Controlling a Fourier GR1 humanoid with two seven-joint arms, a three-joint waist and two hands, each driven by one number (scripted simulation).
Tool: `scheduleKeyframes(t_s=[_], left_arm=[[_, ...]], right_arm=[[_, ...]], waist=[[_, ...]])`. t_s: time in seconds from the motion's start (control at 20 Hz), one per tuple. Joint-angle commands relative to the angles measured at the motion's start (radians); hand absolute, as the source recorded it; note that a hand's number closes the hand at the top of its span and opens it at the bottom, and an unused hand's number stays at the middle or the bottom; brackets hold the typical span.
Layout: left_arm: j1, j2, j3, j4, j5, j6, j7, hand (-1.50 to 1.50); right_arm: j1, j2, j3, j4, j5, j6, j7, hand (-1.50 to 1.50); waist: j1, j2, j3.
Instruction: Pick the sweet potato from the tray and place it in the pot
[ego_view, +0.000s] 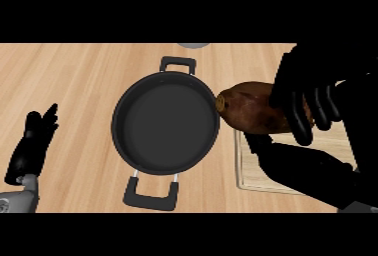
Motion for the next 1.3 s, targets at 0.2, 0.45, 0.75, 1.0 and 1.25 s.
scheduleKeyframes(t_s=[0.2,0.45,0.75,1.0,1.25], left_arm=[[-0.066,-0.019,-0.003,0.057,-0.031,0.008,0.005,0.0],[-0.006,-0.005,0.007,0.005,-0.022,-0.014,-0.004,0.0],[-0.034,-0.031,-0.001,0.029,-0.039,0.0,0.002,0.0],[-0.02,-0.009,0.024,0.02,-0.019,-0.034,-0.019,0.0],[-0.025,-0.039,-0.001,-0.015,-0.018,-0.032,0.029,0.0]], right_arm=[[-0.138,0.106,0.073,0.306,0.026,-0.11,0.054,1.5],[-0.189,0.107,0.16,0.562,0.002,-0.234,0.027,1.5],[-0.122,0.108,0.255,0.697,-0.14,-0.383,0.066,1.5],[-0.137,0.108,0.31,0.832,-0.241,-0.579,-0.011,-1.5],[-0.14,0.108,0.311,0.801,-0.357,-0.832,-0.047,-1.5]], waist=[[-0.002,0.006,0.001],[0.017,0.007,0.001],[0.015,0.007,0.002],[0.017,0.006,0.002],[0.03,0.005,0.003]])
